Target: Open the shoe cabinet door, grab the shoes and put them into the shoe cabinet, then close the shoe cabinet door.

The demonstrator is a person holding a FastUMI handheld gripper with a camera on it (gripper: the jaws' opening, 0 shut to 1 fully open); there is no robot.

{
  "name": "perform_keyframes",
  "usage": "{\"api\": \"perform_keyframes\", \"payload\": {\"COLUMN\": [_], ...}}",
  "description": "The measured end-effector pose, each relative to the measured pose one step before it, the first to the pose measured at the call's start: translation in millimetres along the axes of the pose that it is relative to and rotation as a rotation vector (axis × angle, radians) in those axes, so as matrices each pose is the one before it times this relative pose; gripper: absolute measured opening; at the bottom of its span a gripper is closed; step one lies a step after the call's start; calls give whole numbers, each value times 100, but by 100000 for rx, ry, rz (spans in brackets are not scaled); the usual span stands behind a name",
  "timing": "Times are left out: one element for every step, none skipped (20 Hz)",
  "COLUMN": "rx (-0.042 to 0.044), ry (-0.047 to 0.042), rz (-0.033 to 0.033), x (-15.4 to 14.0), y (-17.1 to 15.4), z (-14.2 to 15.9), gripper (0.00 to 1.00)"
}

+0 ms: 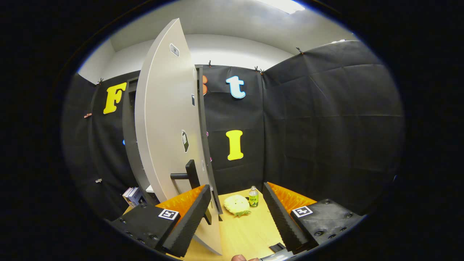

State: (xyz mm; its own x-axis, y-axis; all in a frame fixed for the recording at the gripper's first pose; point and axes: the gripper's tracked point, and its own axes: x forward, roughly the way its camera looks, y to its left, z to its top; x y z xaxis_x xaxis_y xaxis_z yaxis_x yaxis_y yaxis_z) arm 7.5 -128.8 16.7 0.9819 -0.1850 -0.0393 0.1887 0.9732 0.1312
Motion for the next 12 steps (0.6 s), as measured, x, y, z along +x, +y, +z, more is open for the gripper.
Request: {"api": "perform_keyframes", "payload": {"rx": [735,772,843,441,493,151,422,449,409,-28,-377,-246], "ry": [279,363,509,561,409,71,209,389,564,740,510,704], "rz": [1958,2102,2235,2462,2189,2341,2505,2185,2571,2669,3083,3513], "x": [-86,-169,44,21,157,113,453,385,211,618,862,854], "y": [1239,1180,1174,1279,1345,1357,1488,1307,813,1528,1547,1648], "z": [-185,-183,-255,-264,-278,-182,-198,-342,-237,-330,-274,-368], "gripper": [97,97,97,98,98,97,98,97,98,98,98,98]}}
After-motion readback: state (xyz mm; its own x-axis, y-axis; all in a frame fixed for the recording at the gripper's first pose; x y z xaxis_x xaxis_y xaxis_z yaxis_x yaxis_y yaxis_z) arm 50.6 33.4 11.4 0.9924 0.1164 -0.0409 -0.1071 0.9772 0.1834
